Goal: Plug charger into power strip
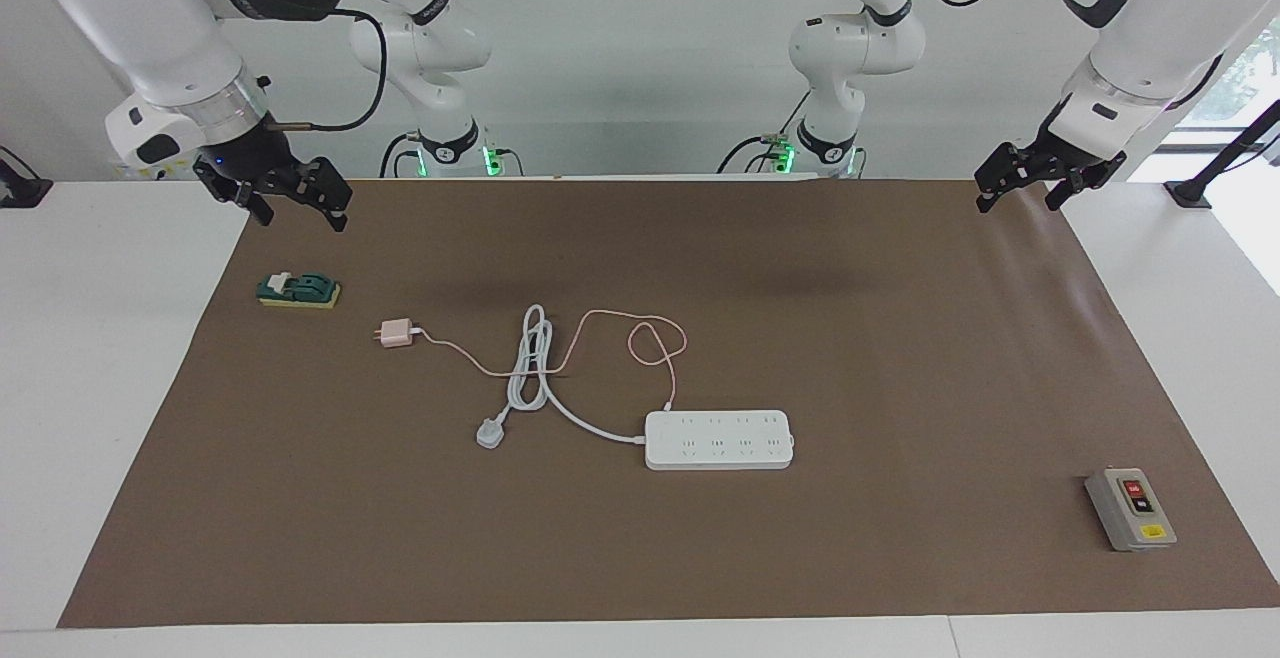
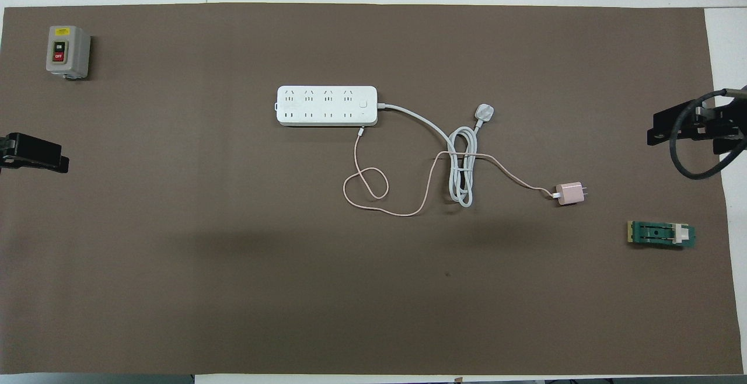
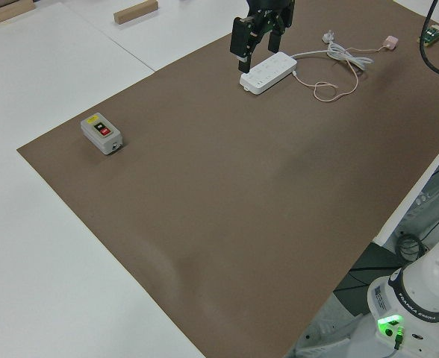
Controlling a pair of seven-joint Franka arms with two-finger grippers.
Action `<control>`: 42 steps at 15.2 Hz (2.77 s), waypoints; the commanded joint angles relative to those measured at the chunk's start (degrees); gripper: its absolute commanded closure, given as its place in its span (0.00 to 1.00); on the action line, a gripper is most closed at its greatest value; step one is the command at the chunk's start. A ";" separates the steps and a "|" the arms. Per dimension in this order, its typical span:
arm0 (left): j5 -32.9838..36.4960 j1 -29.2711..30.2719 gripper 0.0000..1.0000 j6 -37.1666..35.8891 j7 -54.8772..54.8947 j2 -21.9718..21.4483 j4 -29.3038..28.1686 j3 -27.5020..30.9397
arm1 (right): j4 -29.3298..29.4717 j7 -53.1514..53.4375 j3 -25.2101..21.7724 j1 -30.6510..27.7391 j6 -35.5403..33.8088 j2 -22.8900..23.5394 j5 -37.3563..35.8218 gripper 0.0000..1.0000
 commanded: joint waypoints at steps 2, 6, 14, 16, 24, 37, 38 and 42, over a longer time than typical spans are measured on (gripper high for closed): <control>0.97 -0.10 0.00 -0.15 0.07 -0.89 -1.11 0.09 | -0.32 -0.76 0.22 -0.26 0.61 0.03 0.45 0.00; 0.97 -0.10 0.00 -0.15 -0.02 -0.89 -1.11 0.09 | -0.84 -0.32 0.14 -0.18 0.52 -0.15 0.37 0.00; 0.97 -0.10 0.00 -0.15 -0.02 -0.89 -1.11 0.09 | -2.07 0.11 0.22 -0.09 0.61 -0.76 0.80 0.00; 0.97 -0.10 0.00 -0.15 0.07 -0.89 -1.11 0.09 | -2.69 5.53 0.22 0.00 0.61 -0.76 0.98 0.00; 0.97 0.86 0.00 -1.20 -0.02 -1.06 -0.67 0.88 | -6.03 39.12 -0.04 -2.98 0.43 2.66 14.51 0.00; -30.46 -0.72 0.00 9.15 8.06 -5.37 -14.63 0.27 | -8.14 45.64 -0.57 -5.10 8.87 15.57 17.68 0.00; -35.02 -0.28 0.00 10.21 9.72 -4.85 -16.21 0.36 | -8.05 45.56 -0.48 -5.79 9.39 17.15 17.24 0.00; -48.91 2.62 0.00 9.61 20.71 0.86 -18.07 0.36 | -8.14 44.68 -0.57 -6.86 13.17 20.77 16.80 0.00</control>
